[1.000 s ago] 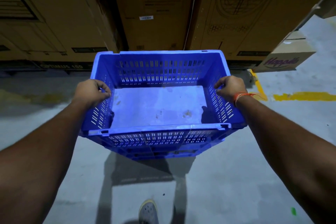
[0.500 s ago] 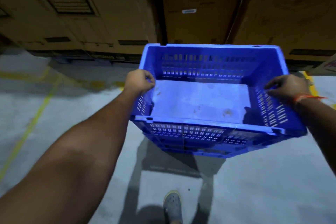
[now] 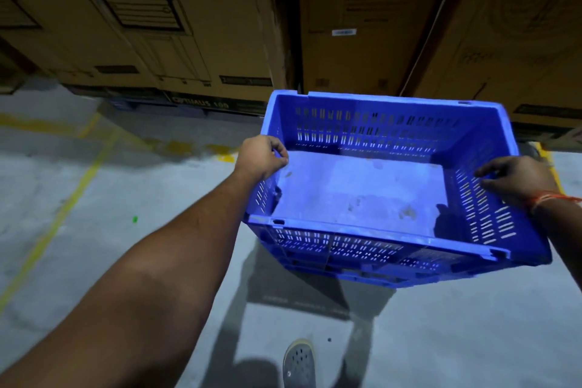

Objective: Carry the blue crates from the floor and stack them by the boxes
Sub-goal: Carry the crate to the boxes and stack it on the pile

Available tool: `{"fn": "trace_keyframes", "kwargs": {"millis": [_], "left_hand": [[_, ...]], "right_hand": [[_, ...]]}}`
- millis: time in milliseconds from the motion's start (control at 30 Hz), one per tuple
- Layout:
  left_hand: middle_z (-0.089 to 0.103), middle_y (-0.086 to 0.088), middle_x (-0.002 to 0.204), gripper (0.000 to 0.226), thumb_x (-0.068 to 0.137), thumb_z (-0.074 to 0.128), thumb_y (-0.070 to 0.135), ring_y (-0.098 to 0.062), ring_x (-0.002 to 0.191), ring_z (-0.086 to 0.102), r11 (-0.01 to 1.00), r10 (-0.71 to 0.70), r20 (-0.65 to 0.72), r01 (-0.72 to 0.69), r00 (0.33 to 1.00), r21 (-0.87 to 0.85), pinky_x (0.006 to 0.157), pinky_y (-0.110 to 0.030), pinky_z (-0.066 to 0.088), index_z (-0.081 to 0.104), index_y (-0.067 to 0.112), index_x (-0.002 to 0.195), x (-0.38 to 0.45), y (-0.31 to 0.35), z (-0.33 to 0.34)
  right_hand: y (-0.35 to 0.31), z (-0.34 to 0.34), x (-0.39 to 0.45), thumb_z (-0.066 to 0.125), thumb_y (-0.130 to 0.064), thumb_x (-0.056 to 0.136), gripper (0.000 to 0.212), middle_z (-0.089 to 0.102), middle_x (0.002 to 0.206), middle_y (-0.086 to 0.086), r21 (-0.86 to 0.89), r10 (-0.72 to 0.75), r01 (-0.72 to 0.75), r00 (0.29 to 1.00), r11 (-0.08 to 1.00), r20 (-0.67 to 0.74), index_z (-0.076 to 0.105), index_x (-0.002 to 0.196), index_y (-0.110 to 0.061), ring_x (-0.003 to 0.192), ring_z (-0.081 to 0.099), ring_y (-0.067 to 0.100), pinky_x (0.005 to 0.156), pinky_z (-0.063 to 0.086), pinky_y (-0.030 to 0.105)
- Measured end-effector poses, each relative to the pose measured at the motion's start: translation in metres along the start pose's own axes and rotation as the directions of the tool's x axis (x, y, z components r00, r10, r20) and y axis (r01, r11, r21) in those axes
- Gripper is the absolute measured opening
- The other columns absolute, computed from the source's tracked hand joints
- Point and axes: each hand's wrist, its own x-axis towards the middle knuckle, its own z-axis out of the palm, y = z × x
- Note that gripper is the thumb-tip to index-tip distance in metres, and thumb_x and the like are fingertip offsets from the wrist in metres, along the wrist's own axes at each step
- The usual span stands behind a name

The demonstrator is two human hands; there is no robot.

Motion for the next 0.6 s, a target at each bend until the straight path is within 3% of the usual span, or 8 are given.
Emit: {"fn": "trace_keyframes", "kwargs": {"millis": [233,400,600], "left_hand": [[0.06,0.013,0.06,0.001,0.075,0.075,0.023,-0.007,0.061,0.055,1.0,0.002,0.02,-0.002,1.0,-0.031,0.063,-0.022,0.044,0.076,0.023,0.075,0.005,-0.002,0.0],[0.062,0.01,0.059,0.003,0.073,0.072,0.023,-0.013,0.067,0.063,1.0,-0.02,0.02,0.021,1.0,-0.008,0.064,-0.024,0.048,0.075,0.024,0.071,0.009,-0.004,0.003],[0.075,0.004,0.078,0.004,0.074,0.074,0.028,-0.016,0.079,0.069,0.999,-0.048,0.015,0.048,0.999,0.014,0.071,-0.026,0.052,0.075,0.025,0.076,0.012,-0.008,0.01]], "right_hand": [[-0.004,0.0,-0.003,0.082,-0.011,0.071,0.018,0.062,0.069,0.011,-0.048,0.021,-0.022,1.0,0.999,-0.015,0.076,0.087,-0.018,0.068,0.056,0.025,0.068,0.038,0.03],[-0.01,-0.001,-0.005,0.08,-0.011,0.072,0.017,0.064,0.072,0.011,-0.058,0.031,-0.032,0.999,0.998,-0.018,0.075,0.086,-0.019,0.07,0.058,0.026,0.068,0.041,0.03],[-0.011,-0.003,-0.014,0.079,-0.013,0.071,0.019,0.062,0.07,0.007,-0.038,0.068,-0.068,0.997,0.997,-0.025,0.076,0.087,-0.022,0.074,0.066,0.031,0.067,0.042,0.028]]}}
